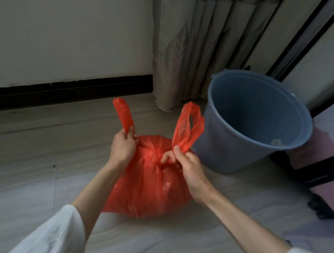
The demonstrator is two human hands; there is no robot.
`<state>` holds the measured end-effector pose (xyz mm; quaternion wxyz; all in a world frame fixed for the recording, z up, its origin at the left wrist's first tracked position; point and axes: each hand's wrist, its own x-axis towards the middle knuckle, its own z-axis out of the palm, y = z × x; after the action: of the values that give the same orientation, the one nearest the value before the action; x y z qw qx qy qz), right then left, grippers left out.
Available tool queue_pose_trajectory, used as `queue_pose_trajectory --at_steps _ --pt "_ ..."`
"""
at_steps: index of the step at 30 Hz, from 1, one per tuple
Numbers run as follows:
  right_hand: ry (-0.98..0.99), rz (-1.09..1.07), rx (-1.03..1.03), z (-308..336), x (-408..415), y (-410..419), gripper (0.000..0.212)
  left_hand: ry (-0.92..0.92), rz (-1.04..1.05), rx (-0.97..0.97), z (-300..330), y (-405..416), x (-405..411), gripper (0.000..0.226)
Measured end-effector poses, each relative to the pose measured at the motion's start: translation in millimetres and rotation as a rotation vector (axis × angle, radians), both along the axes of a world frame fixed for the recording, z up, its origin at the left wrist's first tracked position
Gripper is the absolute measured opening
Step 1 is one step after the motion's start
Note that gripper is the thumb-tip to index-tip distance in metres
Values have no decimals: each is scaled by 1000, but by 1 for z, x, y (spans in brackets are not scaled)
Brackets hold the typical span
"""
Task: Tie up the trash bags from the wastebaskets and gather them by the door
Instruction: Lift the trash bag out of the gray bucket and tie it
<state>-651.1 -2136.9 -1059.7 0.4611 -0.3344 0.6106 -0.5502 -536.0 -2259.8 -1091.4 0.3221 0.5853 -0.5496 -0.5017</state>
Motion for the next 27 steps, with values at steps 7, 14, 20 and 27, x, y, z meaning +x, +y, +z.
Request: queue_pose_trajectory --at_steps 7,14,20,27 --pt "44 116 184 -5 -8 18 47 37 181 185 -19 -14 29 38" --pt "115 11 200 -14 -20 20 54 135 -251 121 4 -2 38 31" --pt "163 -139 130 -11 9 -20 36 153 -494 135 35 8 33 16" --pt "571 143 386 -2 27 -47 39 106 -419 38 71 -18 40 11"
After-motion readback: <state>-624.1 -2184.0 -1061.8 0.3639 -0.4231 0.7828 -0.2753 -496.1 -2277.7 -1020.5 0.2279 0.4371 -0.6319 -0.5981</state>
